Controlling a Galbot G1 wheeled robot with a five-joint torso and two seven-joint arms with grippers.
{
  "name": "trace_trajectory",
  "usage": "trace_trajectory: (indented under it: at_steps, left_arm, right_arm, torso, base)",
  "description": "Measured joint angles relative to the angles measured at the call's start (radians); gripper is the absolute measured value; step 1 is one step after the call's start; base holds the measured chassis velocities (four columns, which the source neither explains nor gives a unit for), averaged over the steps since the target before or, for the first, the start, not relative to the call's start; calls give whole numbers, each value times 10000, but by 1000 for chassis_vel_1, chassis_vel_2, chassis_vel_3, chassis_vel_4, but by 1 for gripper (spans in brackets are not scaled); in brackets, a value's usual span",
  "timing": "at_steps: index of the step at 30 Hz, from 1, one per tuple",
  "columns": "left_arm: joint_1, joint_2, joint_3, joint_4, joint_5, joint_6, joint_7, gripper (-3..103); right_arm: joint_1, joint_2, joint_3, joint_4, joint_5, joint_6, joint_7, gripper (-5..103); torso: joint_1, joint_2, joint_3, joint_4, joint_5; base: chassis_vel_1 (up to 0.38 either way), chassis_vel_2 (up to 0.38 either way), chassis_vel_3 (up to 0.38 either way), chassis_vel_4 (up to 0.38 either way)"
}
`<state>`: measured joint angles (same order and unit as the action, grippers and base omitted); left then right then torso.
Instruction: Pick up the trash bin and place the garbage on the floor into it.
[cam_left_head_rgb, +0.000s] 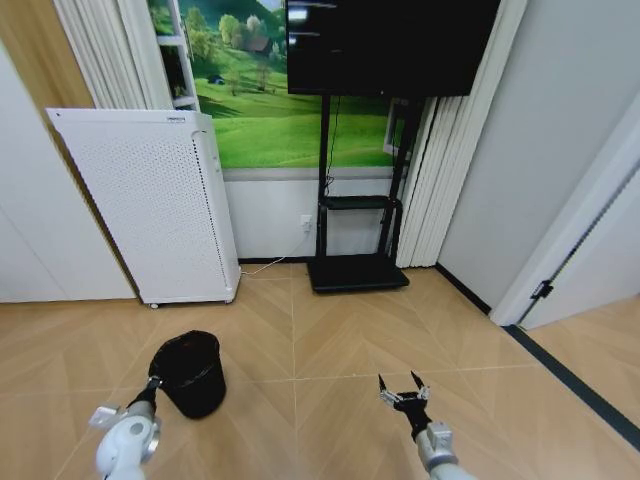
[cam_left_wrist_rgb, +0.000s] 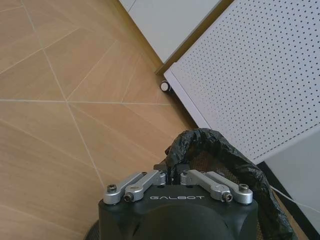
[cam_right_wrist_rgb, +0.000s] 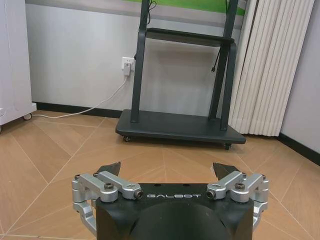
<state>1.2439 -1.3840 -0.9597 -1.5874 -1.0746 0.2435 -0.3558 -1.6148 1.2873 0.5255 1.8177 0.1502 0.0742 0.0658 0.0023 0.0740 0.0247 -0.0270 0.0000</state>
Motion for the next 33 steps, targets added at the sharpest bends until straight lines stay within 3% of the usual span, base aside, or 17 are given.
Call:
trace_trajectory:
  at_steps: [14, 18, 21, 25, 33]
  left_arm:
    - [-833, 295, 204, 697, 317, -15, 69, 4]
    - [-830, 312, 254, 732, 512, -34, 185, 13]
    - [-834, 352, 273, 768, 593, -59, 219, 29]
    - [-830, 381, 269, 766, 597, -60, 221, 40]
    - [-630, 511, 303, 304, 857, 33, 271, 73]
  right_arm:
    - [140, -6, 33, -170, -31, 131, -12, 100]
    - [215, -26, 12, -252, -32, 140, -97, 100]
    - [308, -22, -1, -387, -28, 203, -124, 100]
    - [302, -11, -2, -471, -15, 311, -179, 100]
    - [255, 28, -1, -518, 40, 477, -205, 100]
  torso:
    - [0, 0, 0, -1, 0]
    - [0, 0, 0, 0, 2]
    - [0, 0, -1, 0, 1]
    - [0, 0, -1, 0, 0]
    - [0, 0, -1, -2, 1]
  base:
    - [0, 0, 0, 0]
    - [0, 0, 0, 0]
    - [0, 0, 0, 0]
    - [0, 0, 0, 0]
    - [0, 0, 0, 0]
